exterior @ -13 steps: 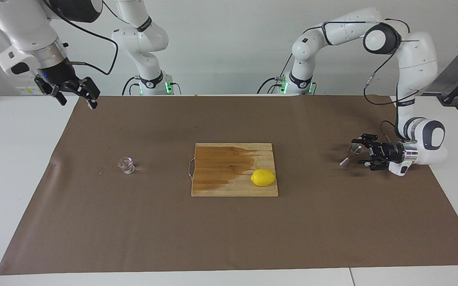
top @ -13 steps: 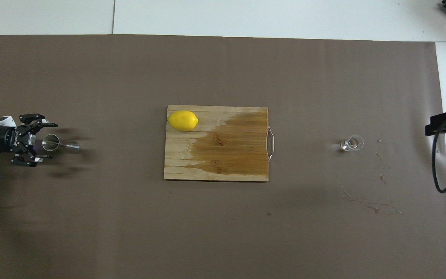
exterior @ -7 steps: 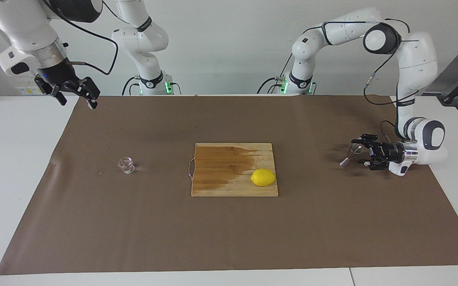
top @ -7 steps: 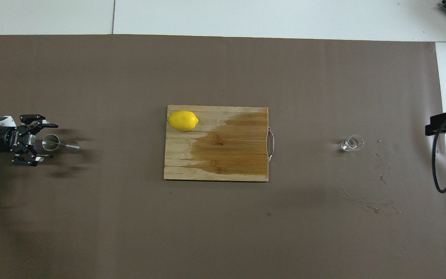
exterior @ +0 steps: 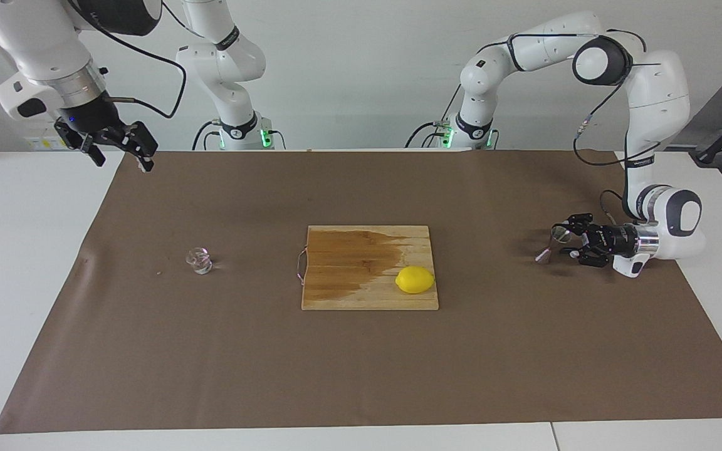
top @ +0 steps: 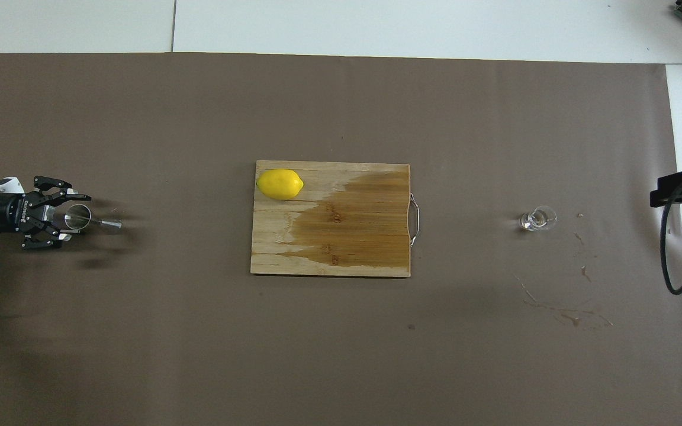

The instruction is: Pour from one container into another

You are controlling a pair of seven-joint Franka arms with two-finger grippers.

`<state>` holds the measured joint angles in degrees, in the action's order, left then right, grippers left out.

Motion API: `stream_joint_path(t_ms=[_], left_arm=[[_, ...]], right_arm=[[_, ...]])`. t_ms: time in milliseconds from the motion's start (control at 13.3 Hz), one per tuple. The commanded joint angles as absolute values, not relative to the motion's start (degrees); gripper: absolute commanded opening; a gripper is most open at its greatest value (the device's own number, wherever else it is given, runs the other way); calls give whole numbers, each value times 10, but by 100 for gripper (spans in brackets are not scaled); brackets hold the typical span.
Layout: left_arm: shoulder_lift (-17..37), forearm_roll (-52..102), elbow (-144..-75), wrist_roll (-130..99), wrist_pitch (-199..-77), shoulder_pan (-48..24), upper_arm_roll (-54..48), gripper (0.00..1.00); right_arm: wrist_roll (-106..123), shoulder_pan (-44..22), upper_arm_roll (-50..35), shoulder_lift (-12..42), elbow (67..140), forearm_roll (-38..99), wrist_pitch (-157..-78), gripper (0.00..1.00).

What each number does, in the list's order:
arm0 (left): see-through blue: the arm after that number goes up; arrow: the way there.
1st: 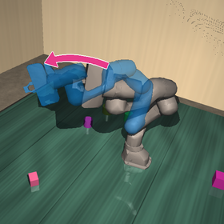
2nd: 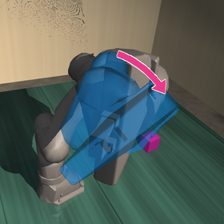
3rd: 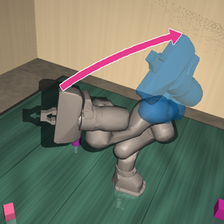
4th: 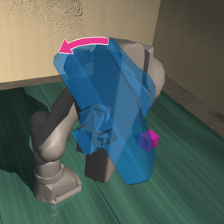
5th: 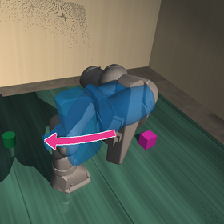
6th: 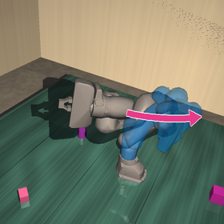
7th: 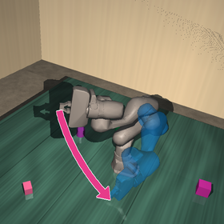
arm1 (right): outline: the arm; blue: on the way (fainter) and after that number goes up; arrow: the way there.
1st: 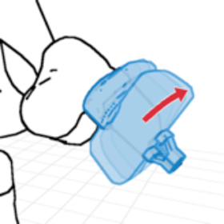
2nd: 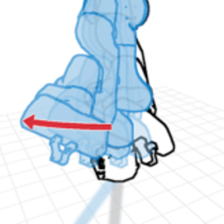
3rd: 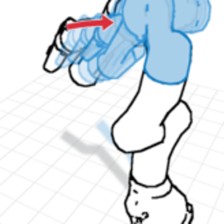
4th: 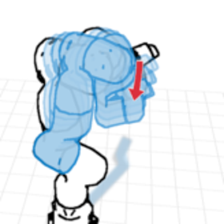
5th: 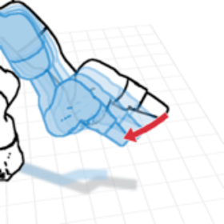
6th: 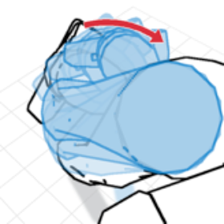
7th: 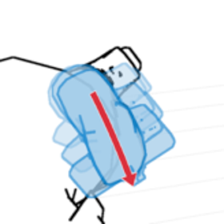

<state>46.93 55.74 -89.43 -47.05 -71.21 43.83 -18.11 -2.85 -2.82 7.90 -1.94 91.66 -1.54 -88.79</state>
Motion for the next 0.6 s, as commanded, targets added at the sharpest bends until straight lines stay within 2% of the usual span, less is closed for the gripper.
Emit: stream_joint_path(t_ms=[0, 527], left_arm=[[461, 549, -903, -477, -725, 445, -186, 62], [461, 549, -903, -477, -726, 445, -186, 48]], right_arm=[[-24, -25, 76, -23, 923, -25, -893, 100], [-24, -25, 76, -23, 923, -25, -893, 100]])
